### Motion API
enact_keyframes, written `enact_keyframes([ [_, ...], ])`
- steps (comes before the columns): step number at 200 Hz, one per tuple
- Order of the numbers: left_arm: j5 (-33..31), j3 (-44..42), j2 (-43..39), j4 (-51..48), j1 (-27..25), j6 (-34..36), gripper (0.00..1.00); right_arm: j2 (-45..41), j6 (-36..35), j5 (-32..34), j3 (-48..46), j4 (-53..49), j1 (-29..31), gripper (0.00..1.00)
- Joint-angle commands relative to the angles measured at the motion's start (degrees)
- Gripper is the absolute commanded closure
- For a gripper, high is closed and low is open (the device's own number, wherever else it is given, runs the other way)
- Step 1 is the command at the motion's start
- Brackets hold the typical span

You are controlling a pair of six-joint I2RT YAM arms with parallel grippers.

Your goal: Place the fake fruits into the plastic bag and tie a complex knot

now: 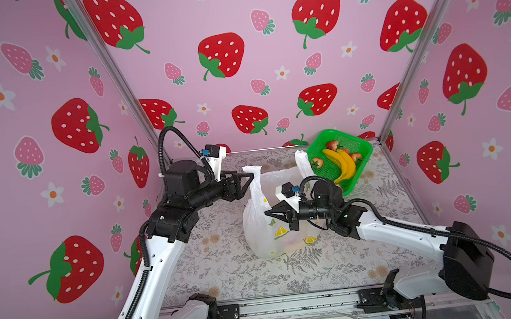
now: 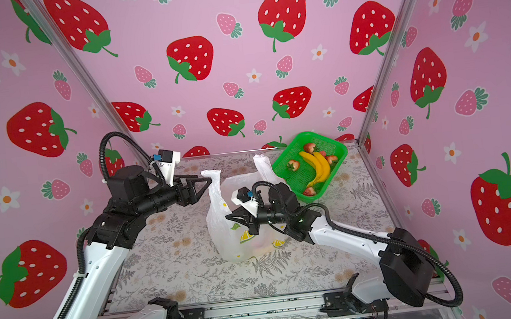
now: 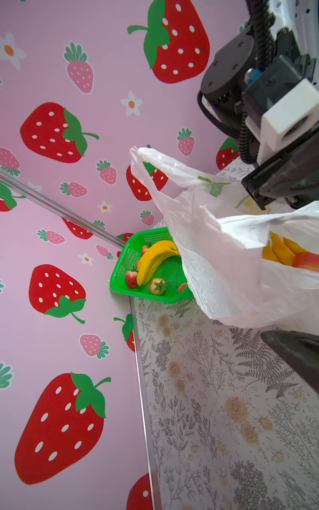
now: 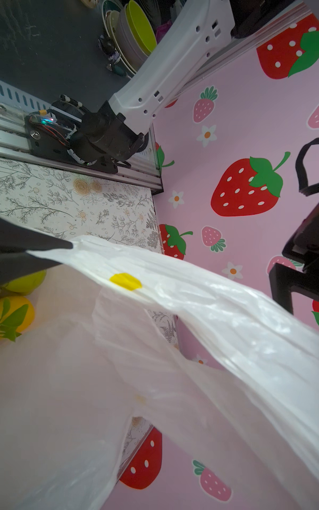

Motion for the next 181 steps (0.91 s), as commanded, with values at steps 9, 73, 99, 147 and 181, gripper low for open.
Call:
enact_keyframes([
  [9,4.5,5.5,4.4,0.2,-0.5,2.2,0.22,-1.5,-0.7,-1.1,-0.7,1.3,-0.1,0.99],
  [73,11.3,8.1,9.7,2.2,-1.3,-0.2,0.67,-0.8,0.0,4.1,0.5,-1.9,-0.2,0.94],
  [99,11.7,4.3,6.4,6.7,-1.4,-2.9,0.87,-1.9,2.6,16.1,2.4,-6.6,-0.4,0.69],
  [147,12.6,-1.1,1.5,12.3,-2.5,-7.3,1.0,-5.3,-2.8,12.6,3.1,-3.6,0.3,0.19],
  [181,11.6,-2.8,0.2,12.5,-3.9,-6.6,1.0,-4.3,-4.0,8.0,5.5,0.9,0.3,0.0],
])
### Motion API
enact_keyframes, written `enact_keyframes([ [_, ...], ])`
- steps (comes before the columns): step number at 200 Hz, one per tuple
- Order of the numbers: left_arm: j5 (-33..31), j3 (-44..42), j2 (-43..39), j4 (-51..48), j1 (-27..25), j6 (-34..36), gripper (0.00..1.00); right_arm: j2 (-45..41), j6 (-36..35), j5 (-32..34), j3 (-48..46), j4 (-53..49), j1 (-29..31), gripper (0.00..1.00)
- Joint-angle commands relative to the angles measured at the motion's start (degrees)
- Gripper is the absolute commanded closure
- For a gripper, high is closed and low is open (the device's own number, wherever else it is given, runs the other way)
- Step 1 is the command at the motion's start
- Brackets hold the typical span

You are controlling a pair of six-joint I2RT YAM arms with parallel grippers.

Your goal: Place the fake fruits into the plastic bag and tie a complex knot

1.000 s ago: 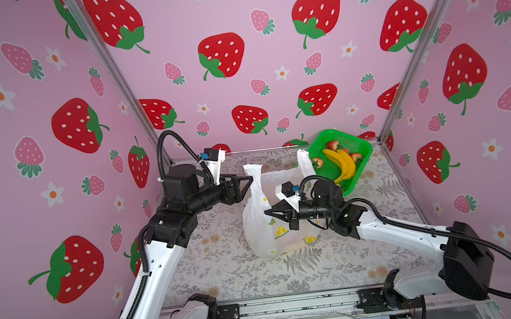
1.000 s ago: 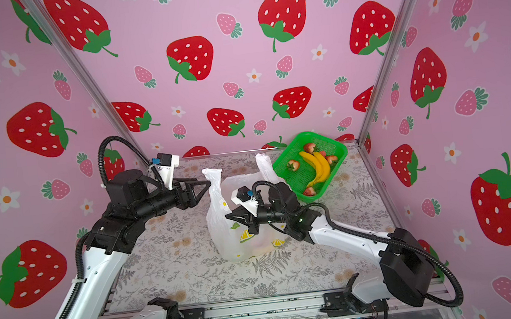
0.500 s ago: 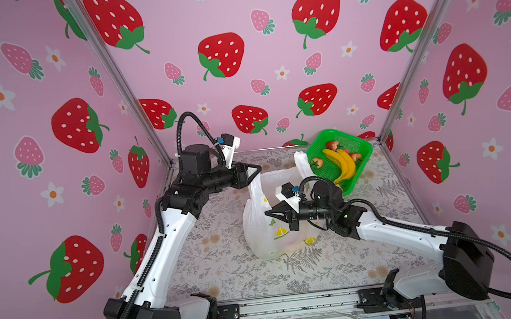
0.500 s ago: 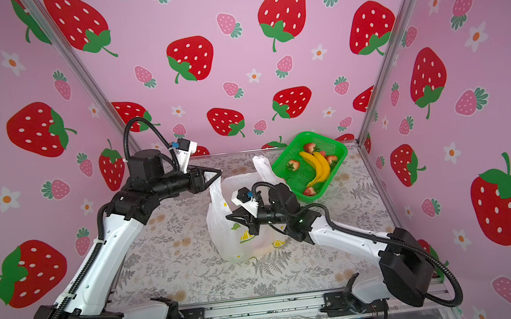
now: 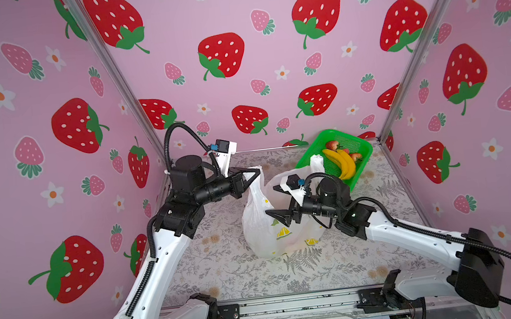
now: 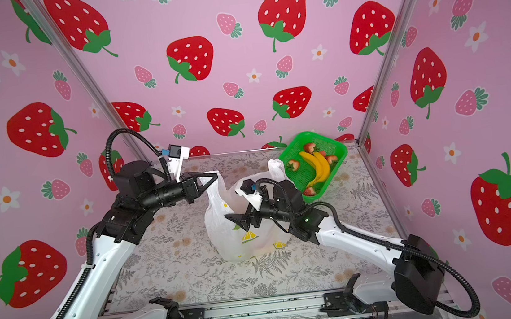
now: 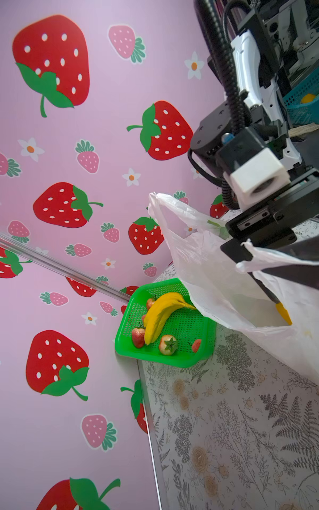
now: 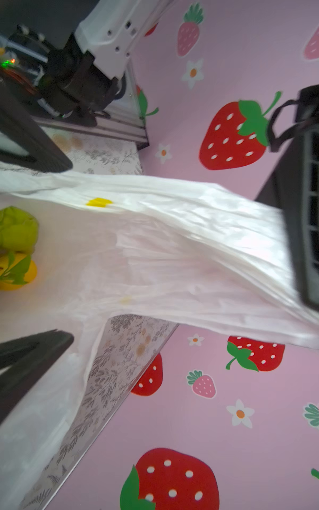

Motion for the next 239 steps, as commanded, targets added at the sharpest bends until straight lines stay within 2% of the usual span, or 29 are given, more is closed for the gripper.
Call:
enact_keyframes([
  [1,0.5,-1.1,-0.9,2.7,-0.8,-0.1,1.0,-0.1,-2.1,-3.9,2.7,4.5,0.3,0.0],
  [44,0.7,-1.7,-1.6,3.1,-1.1,-0.3,1.0,5.6,-4.3,-5.5,7.1,6.7,0.3,0.0],
  [86,0.5,-2.0,-2.7,3.7,-1.1,-0.9,1.0,12.4,-2.1,-8.6,9.9,10.3,-0.5,0.02],
  [97,0.2,-2.2,-3.2,4.3,-1.1,-1.3,1.0,13.1,-0.6,-10.5,8.4,13.0,-1.0,0.13],
  [113,-1.2,-2.6,-3.8,4.9,-1.1,-2.2,1.0,14.0,1.2,-13.4,5.9,16.0,-1.2,0.37],
  [127,-2.9,-2.8,-4.1,5.1,-0.9,-3.6,1.0,14.6,3.2,-14.5,2.3,19.5,-1.2,0.47],
  [152,-5.2,-3.2,-4.1,5.2,-0.9,-5.3,1.0,14.8,5.8,-14.7,-3.7,25.5,-1.2,0.79],
  [165,-5.8,-3.3,-3.7,5.1,-0.9,-5.7,1.0,14.6,6.1,-14.5,-5.0,26.2,-1.2,0.87],
  [189,-5.2,-3.2,-3.0,4.9,-0.8,-6.5,1.0,14.1,5.0,-11.7,-4.9,23.7,-1.2,0.89],
  [203,-4.4,-3.4,-2.7,5.5,-0.9,-7.5,1.0,13.8,4.7,-9.3,-3.7,21.0,-1.2,0.85],
  [210,-4.2,-3.5,-2.7,5.8,-1.1,-8.1,1.0,13.6,4.8,-8.1,-3.1,20.0,-1.0,0.8],
  [228,-4.1,-3.6,-2.6,5.8,-1.4,-8.9,1.0,12.3,5.5,-5.6,-2.9,20.1,-0.3,0.58],
  [239,-4.2,-4.0,-2.8,5.8,-1.4,-9.5,1.0,11.2,6.1,-3.8,-2.9,20.1,0.2,0.49],
])
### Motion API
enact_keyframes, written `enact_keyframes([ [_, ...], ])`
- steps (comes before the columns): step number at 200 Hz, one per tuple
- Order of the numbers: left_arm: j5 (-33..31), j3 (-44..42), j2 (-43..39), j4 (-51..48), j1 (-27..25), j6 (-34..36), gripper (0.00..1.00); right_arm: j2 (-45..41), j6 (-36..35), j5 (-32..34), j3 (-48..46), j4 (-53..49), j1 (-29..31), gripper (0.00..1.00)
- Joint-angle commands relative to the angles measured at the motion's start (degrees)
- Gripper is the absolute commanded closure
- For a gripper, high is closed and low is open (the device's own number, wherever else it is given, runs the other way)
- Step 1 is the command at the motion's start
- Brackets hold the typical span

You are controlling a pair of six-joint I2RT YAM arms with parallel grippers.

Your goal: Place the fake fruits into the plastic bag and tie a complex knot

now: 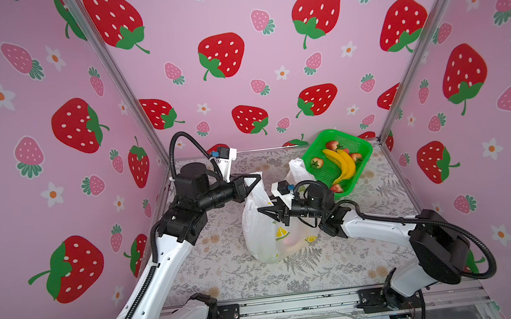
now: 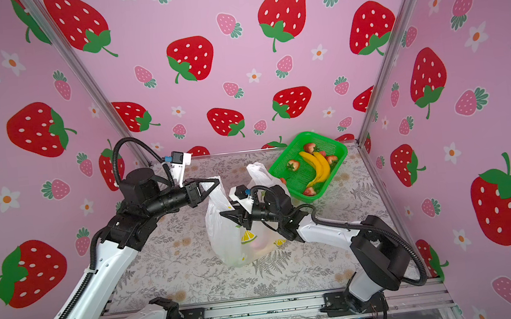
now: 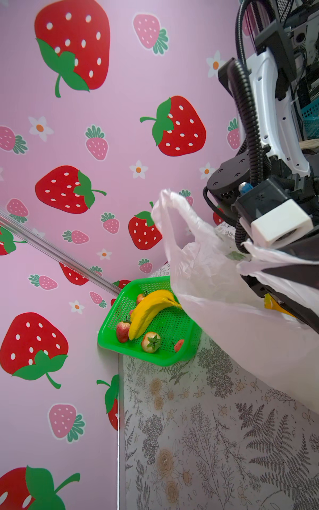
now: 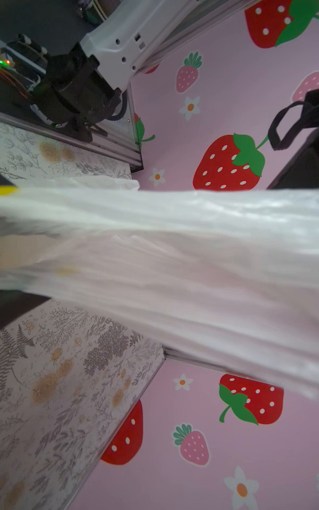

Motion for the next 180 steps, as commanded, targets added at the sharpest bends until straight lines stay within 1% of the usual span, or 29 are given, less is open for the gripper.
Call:
enact_keyframes([
  [1,-0.1,0.6,-0.6,4.2,-0.2,-2.0,1.0,-2.7,0.8,4.7,1.0,-1.6,0.9,0.49],
  [4,-0.1,0.5,-0.6,4.1,-0.2,-2.1,1.0,-3.0,1.0,5.3,0.9,-1.5,1.1,0.44],
  [10,-0.4,0.2,-0.8,4.3,-0.2,-2.3,1.0,-3.6,1.3,6.7,0.8,-1.3,1.4,0.39],
  [44,-0.9,-0.6,-1.2,5.1,-0.3,-3.4,1.0,-5.6,2.9,15.0,0.9,0.4,4.3,0.18],
  [63,-0.8,-0.8,-1.3,5.5,-0.4,-4.0,1.0,-5.2,3.1,20.1,1.8,1.6,6.1,0.15],
  [82,-0.8,-1.0,-1.2,6.0,-0.4,-4.8,1.0,-3.6,2.8,25.1,3.4,2.9,8.1,0.15],
  [89,-0.8,-1.0,-1.3,6.2,-0.3,-5.0,1.0,-2.7,3.0,28.0,4.2,3.2,8.8,0.15],
  [103,-0.7,-1.0,-1.4,6.5,-0.5,-5.7,1.0,-0.7,3.1,31.8,5.7,4.8,10.0,0.18],
  [113,-0.7,-1.1,-1.4,6.7,-0.4,-6.2,1.0,0.7,3.8,36.0,6.6,6.0,10.8,0.2],
  [125,-0.7,-1.3,-1.5,7.2,-0.4,-6.9,1.0,2.5,4.5,38.5,7.4,7.7,11.4,0.25],
  [136,-0.8,-1.4,-1.7,7.9,-0.5,-7.9,1.0,4.2,6.0,43.5,7.7,8.4,12.1,0.31],
  [152,-1.3,-1.5,-2.1,8.5,-0.4,-8.8,1.0,7.1,8.1,47.0,6.8,10.2,12.8,0.42],
  [158,-1.3,-1.6,-2.2,8.7,-0.3,-9.1,1.0,7.9,8.6,48.8,5.8,10.7,13.3,0.47],
  [161,-1.4,-1.6,-2.3,8.7,-0.3,-9.2,1.0,8.2,8.7,49.9,5.2,11.2,13.6,0.48],
  [166,-1.5,-1.4,-2.4,8.7,-0.3,-9.4,1.0,8.7,8.8,51.4,4.1,12.3,14.0,0.53],
  [180,-1.9,-1.5,-2.7,8.6,-0.3,-9.5,1.0,9.5,9.5,54.8,0.3,15.7,14.7,0.6],
])
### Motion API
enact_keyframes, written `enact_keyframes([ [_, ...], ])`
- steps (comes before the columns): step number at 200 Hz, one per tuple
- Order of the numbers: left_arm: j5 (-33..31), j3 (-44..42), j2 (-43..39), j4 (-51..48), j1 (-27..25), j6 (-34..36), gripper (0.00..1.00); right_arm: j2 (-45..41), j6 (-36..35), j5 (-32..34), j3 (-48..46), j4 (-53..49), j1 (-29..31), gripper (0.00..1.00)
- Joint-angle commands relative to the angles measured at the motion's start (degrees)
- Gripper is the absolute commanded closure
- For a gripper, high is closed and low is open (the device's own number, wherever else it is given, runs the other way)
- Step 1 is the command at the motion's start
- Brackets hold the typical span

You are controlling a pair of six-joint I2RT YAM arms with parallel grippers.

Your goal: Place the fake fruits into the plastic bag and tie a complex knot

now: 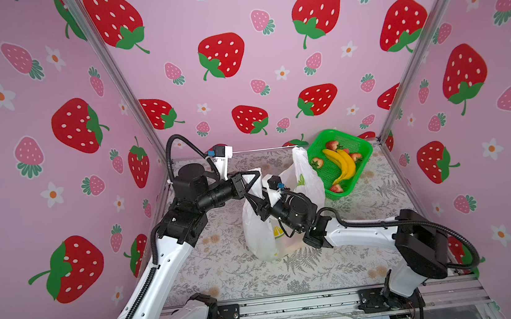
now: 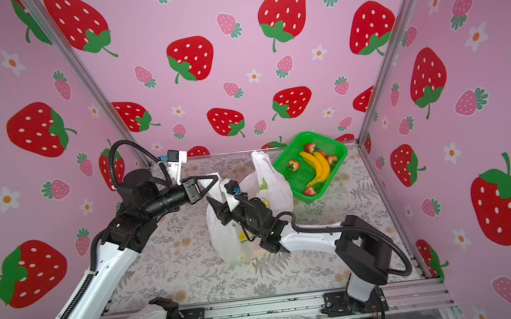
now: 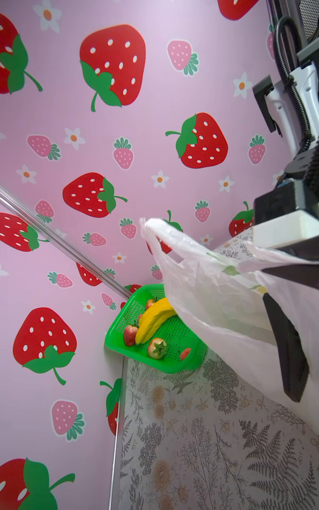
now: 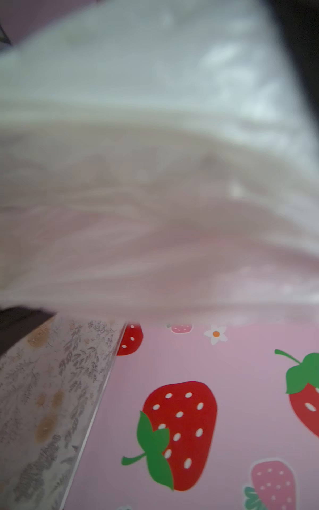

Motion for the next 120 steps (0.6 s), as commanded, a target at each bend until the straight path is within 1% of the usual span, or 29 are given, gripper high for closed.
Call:
enact_keyframes([
  [1,-0.4,0.1,-1.8,4.2,-0.1,-1.8,1.0,1.9,2.8,10.5,-5.3,5.3,1.6,0.61],
  [10,-0.5,0.1,-1.9,4.3,-0.1,-1.8,1.0,2.3,2.9,11.2,-6.8,6.3,1.8,0.62],
  [26,-0.3,0.1,-1.8,4.3,0.0,-1.5,1.0,2.0,2.4,11.1,-7.8,6.3,1.9,0.62],
  [49,0.5,0.1,-1.4,4.2,0.2,-1.2,1.0,1.0,0.5,10.2,-7.5,5.2,1.8,0.58],
  [61,0.9,0.1,-1.1,4.1,0.2,-0.9,1.0,0.8,-0.6,10.0,-6.6,3.8,1.9,0.5],
  [65,1.0,0.1,-1.0,4.0,0.2,-0.7,1.0,0.6,-0.9,9.8,-6.3,3.3,1.9,0.49],
  [69,1.1,0.1,-1.0,3.9,0.2,-0.6,1.0,0.5,-1.2,9.8,-6.0,2.6,1.8,0.44],
  [84,1.3,0.0,-0.7,3.6,0.2,-0.3,1.0,0.1,-2.2,9.6,-4.4,0.2,1.8,0.33],
  [96,1.5,0.0,-0.6,3.5,0.2,-0.3,1.0,-0.3,-2.9,8.8,-3.1,-1.5,1.9,0.29],
  [120,1.6,0.0,-0.5,3.6,0.2,0.0,1.0,-1.4,-3.9,7.2,-0.5,-5.8,1.8,0.24],
])
